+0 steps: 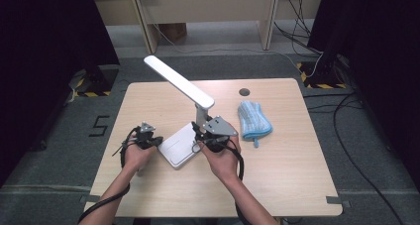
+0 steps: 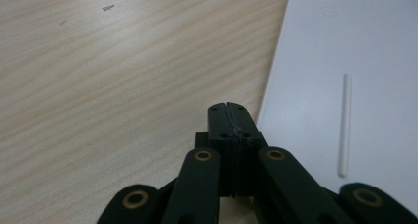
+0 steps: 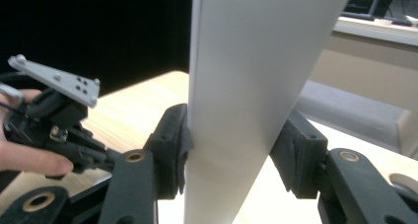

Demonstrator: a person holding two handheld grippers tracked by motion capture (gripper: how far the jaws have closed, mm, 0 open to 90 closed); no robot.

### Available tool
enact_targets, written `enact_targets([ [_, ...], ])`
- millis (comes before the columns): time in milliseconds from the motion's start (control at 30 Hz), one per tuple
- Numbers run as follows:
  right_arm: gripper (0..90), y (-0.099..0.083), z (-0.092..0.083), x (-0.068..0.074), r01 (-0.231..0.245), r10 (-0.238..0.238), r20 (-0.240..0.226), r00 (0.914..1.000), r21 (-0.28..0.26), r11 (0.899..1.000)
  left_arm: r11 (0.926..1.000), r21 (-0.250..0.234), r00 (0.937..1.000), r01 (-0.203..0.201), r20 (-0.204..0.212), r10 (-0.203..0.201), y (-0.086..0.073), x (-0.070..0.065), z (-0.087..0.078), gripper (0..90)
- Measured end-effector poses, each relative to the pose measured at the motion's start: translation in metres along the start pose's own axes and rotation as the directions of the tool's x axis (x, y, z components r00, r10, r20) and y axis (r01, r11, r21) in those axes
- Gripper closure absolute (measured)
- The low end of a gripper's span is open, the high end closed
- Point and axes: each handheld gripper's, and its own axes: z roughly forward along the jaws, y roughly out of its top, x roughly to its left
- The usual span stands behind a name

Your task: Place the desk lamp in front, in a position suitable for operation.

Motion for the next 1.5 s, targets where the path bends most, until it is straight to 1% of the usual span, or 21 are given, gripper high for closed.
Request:
enact_targets([
  [33,52.1,0.001,0.0,-0.003,-0.008,0.007,-0.015,0.9999,-0.009,1.0,1.0,0.0,0.9999,0.0,0.013,0.0,-0.001,-0.003,-0.001,89.5],
  [100,52.2,0.002,-0.001,-0.005,-0.006,0.005,-0.022,0.9998,-0.013,1.0,0.9999,0.007,0.9998,-0.008,0.019,0.007,-0.001,-0.005,-0.002,89.5],
  [133,52.3,0.003,-0.001,-0.006,-0.014,0.014,-0.029,0.9995,-0.015,1.0,0.9999,0.009,0.9996,-0.013,0.024,0.012,-0.001,-0.007,-0.002,89.6],
  [233,52.5,0.006,-0.002,-0.012,-0.009,0.007,-0.058,0.9983,-0.029,1.0,0.9996,0.013,0.9992,-0.025,0.031,0.024,-0.001,-0.015,-0.003,89.6],
  [267,52.5,0.006,-0.003,-0.014,-0.02,0.019,-0.058,0.9981,-0.023,1.0,0.9995,0.013,0.9991,-0.029,0.033,0.028,-0.002,-0.017,-0.003,89.6],
  [367,52.5,0.006,-0.005,-0.024,-0.005,0.003,-0.073,0.9973,-0.029,1.0,0.9992,0.015,0.9986,-0.037,0.038,0.036,-0.002,-0.026,-0.003,89.7],
  [433,52.4,0.006,-0.005,-0.025,-0.005,0.003,-0.08,0.9968,-0.028,1.0,0.9989,0.022,0.9985,-0.042,0.034,0.042,-0.002,-0.029,-0.004,89.7],
  [467,52.4,0.006,-0.006,-0.027,-0.009,0.007,-0.087,0.9962,-0.024,1.0,0.9988,0.021,0.9982,-0.045,0.042,0.044,-0.002,-0.031,-0.004,89.7],
  [500,52.3,0.005,-0.007,-0.032,-0.01,0.007,-0.082,0.9966,-0.03,0.999,0.9987,0.023,0.9977,-0.045,0.052,0.044,-0.003,-0.037,-0.005,89.7],
  [633,52.3,0.003,-0.009,-0.038,-0.018,0.016,-0.073,0.9972,-0.029,0.999,0.9983,0.026,0.9967,-0.052,0.065,0.05,-0.004,-0.044,-0.006,89.7],
  [767,53.0,-0.003,-0.015,-0.051,-0.035,0.034,-0.051,0.9981,-0.011,0.999,0.9972,0.032,0.9947,-0.067,0.081,0.064,-0.004,-0.055,-0.007,89.7],
  [800,53.0,-0.003,-0.015,-0.051,-0.035,0.034,-0.051,0.9981,-0.011,0.999,0.9971,0.036,0.9938,-0.067,0.091,0.064,-0.004,-0.058,-0.007,89.7],
  [867,53.8,-0.003,-0.018,-0.057,-0.044,0.043,-0.043,0.9981,-0.015,0.999,0.9966,0.038,0.9914,-0.074,0.111,0.069,-0.005,-0.064,-0.007,89.7],
  [1000,54.8,-0.002,-0.021,-0.061,-0.049,0.048,-0.04,0.998,-0.02,0.999,0.994,0.047,0.9867,-0.099,0.135,0.092,-0.005,-0.079,-0.008,89.8],
  [1133,56.6,0.0,-0.022,-0.066,-0.083,0.081,-0.042,0.9958,-0.026,0.996,0.9924,0.047,0.9805,-0.114,0.166,0.105,-0.006,-0.092,-0.01,89.8],
  [1167,57.4,0.0,-0.024,-0.068,-0.087,0.086,-0.034,0.9957,-0.025,0.996,0.9912,0.05,0.9784,-0.122,0.174,0.112,-0.008,-0.097,-0.011,89.7],
  [1267,58.0,0.0,-0.025,-0.068,-0.107,0.106,-0.034,0.9938,-0.031,0.994,0.9906,0.049,0.9767,-0.128,0.18,0.117,-0.008,-0.102,-0.012,89.7],
  [1300,58.3,0.0,-0.025,-0.069,-0.1,0.099,-0.027,0.9947,-0.037,0.994,0.9904,0.046,0.976,-0.13,0.182,0.12,-0.009,-0.104,-0.012,89.7],
  [1333,58.5,0.0,-0.026,-0.068,-0.109,0.108,-0.027,0.9937,-0.038,0.993,0.9896,0.045,0.9752,-0.136,0.182,0.126,-0.009,-0.105,-0.013,89.6],
  [1433,58.8,-0.001,-0.027,-0.07,-0.107,0.106,-0.022,0.9941,-0.045,0.993,0.9896,0.044,0.9756,-0.137,0.179,0.127,-0.008,-0.108,-0.013,88.5],
  [1500,59.1,-0.001,-0.028,-0.072,-0.118,0.117,-0.024,0.9929,-0.042,0.992,0.9886,0.041,0.9739,-0.145,0.182,0.135,-0.007,-0.113,-0.013,88.3],
])
